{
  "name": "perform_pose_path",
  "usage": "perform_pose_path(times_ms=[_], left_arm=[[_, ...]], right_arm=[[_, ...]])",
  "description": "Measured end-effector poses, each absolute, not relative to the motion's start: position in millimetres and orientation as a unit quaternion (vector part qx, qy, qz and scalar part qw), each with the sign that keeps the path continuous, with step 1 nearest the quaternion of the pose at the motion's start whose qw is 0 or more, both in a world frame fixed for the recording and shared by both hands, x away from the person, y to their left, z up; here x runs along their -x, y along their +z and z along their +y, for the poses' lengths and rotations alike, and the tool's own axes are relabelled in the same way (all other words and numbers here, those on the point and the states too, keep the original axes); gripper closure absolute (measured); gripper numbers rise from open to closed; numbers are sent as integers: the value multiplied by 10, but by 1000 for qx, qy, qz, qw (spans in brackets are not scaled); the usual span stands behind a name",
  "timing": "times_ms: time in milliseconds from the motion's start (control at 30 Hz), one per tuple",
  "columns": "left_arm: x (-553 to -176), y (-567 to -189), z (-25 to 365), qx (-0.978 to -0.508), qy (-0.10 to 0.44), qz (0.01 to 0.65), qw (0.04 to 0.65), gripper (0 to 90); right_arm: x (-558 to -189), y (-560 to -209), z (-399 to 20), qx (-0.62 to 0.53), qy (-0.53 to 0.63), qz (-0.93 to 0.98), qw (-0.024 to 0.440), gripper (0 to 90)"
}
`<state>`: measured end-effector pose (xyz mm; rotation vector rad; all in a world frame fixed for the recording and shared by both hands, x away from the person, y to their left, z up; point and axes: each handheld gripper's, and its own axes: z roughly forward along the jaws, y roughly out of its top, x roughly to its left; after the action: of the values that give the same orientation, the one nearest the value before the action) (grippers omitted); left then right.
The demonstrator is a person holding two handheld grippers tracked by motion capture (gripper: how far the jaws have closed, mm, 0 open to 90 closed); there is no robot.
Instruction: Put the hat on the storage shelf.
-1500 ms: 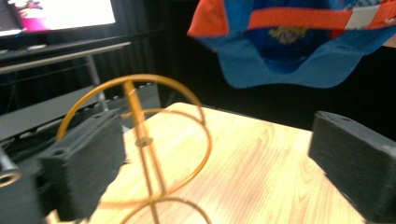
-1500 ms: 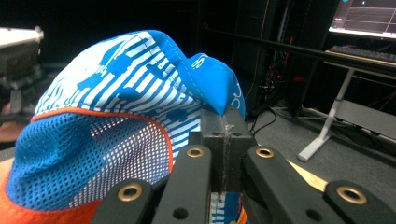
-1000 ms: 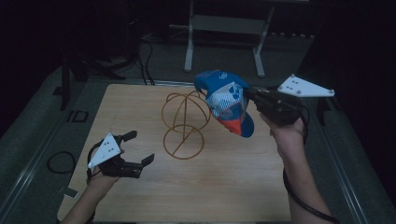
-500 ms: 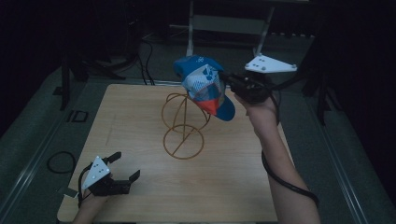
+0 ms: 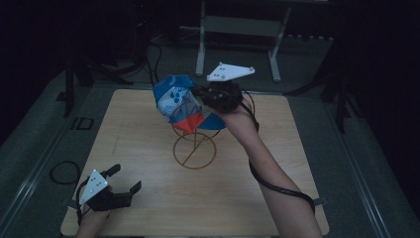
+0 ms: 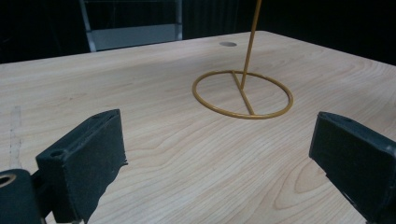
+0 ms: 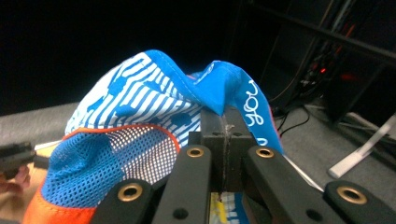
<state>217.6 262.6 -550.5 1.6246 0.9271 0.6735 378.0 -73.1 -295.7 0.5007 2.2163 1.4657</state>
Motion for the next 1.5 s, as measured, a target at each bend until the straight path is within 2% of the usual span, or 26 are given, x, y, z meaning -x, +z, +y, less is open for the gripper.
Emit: perform_pose_path(times_ms=[367, 767, 1000, 1267, 1500], left_arm=[[-2186, -5534, 2610, -688, 274, 390, 547, 39], [-2183, -5548, 2611, -689, 273, 391, 546, 39], [-2191, -5556, 2607, -688, 269, 391, 549, 39], [-2204, -5561, 2610, -687, 265, 392, 552, 39], [-2204, -5569, 2610, -687, 263, 391, 553, 40]], right_arm=[[-3830, -3218, -534, -169, 504, 830, 171, 900], [-3808, -3423, -611, -175, 481, 838, 188, 898], [-3826, -3444, -885, -205, 500, 818, 199, 893], [-3880, -3504, -1084, -229, 524, 803, 166, 792], [-3861, -3554, -1134, -237, 523, 803, 159, 755]])
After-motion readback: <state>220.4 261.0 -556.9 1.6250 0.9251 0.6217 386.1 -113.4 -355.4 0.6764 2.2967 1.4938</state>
